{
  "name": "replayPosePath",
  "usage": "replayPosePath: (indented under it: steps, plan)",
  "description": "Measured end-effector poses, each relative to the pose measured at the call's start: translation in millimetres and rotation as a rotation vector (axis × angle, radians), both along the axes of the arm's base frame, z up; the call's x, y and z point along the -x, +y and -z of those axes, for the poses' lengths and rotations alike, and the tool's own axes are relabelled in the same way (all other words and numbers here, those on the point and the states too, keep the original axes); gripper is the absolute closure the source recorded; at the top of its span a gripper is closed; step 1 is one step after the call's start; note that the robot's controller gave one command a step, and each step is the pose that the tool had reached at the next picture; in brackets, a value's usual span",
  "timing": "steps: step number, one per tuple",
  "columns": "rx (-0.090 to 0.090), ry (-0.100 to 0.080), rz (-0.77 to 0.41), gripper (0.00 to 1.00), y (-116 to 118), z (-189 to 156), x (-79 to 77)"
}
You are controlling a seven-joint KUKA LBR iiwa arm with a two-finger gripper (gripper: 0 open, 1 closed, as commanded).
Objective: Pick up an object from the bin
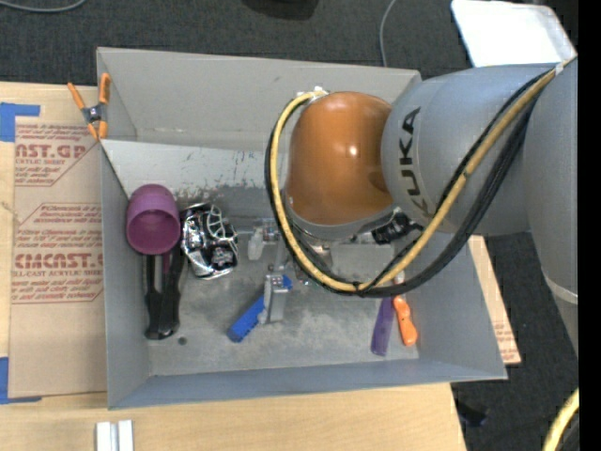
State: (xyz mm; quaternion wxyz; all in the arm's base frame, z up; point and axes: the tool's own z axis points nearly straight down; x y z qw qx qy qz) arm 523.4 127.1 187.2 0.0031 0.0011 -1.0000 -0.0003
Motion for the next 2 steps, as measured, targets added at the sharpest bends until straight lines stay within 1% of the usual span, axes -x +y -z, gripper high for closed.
replayPosePath:
  steps: [1, 2]
  plan:
    - [-0.001, -0.007, 0.001, 0.0, -1, -3, -1.8]
    - [-0.002, -0.015, -0.255, 0.0, -6, 48, -6.7]
